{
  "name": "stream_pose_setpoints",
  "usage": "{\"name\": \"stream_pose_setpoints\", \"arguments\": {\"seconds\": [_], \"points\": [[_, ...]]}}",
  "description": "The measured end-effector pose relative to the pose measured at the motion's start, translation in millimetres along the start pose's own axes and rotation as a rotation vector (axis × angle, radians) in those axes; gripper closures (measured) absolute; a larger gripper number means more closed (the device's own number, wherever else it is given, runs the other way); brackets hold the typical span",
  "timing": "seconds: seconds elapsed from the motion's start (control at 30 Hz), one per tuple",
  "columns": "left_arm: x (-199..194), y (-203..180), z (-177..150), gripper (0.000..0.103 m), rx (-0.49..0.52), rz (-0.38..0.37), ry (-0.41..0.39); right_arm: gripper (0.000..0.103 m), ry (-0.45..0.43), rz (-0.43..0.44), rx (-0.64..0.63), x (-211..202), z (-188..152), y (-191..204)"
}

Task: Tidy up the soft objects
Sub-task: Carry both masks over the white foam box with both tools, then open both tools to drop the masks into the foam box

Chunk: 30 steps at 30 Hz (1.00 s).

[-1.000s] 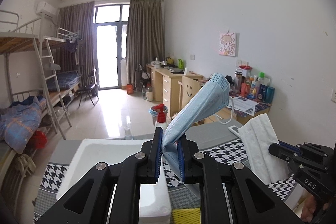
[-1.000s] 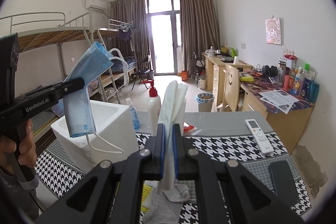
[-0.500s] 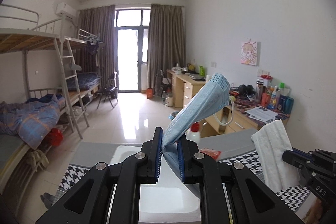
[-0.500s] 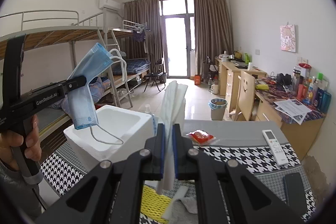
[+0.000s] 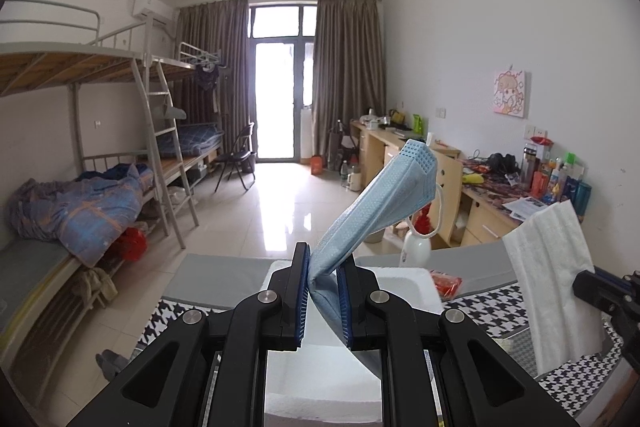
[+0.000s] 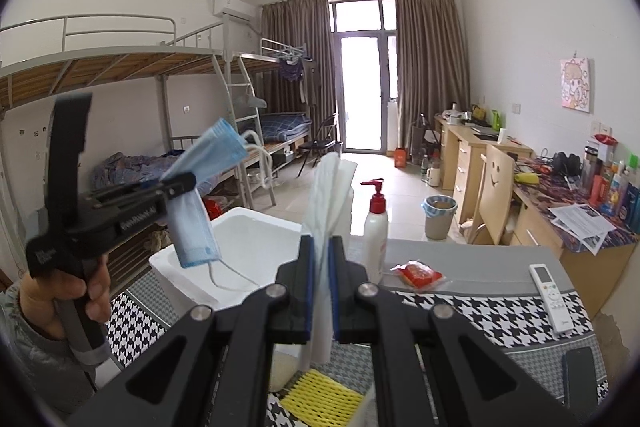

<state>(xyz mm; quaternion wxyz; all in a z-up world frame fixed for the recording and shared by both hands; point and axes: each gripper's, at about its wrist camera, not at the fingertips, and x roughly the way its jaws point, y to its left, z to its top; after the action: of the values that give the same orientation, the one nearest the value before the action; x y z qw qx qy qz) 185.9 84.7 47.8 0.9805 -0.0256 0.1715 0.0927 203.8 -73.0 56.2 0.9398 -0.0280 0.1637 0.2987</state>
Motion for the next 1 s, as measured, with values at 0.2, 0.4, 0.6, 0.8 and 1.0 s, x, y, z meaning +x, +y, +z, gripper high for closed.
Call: {"name": "stream_pose_setpoints", "arguments": {"seconds": [0.2, 0.4, 0.6, 0.8, 1.0], "points": [[8.9, 0.9, -6.3, 0.088, 0.007, 0.012, 0.032, 0.094, 0.012, 0.019, -0.014, 8.6, 1.0, 8.5], [23.0, 6.2, -11.1, 0.085, 0.005, 0.006, 0.077, 0.094, 0.026, 0.026, -0.020, 16.5, 2.3, 12.4], [28.0, 15.7, -13.7, 0.044, -0.018, -0.001, 0.100, 0.094, 0.043, 0.024, -0.019, 24.2, 1.0, 14.7], [21.7, 21.2, -11.7, 0.006, -0.028, 0.009, 0.073, 0.094, 0.052, 0.023, -0.022, 26.4, 1.2, 17.6], [25.0, 25.2, -12.2, 0.003, -0.020, 0.019, 0.083, 0.094, 0.049, 0.025, -0.031, 27.6, 3.8, 23.0]]}}
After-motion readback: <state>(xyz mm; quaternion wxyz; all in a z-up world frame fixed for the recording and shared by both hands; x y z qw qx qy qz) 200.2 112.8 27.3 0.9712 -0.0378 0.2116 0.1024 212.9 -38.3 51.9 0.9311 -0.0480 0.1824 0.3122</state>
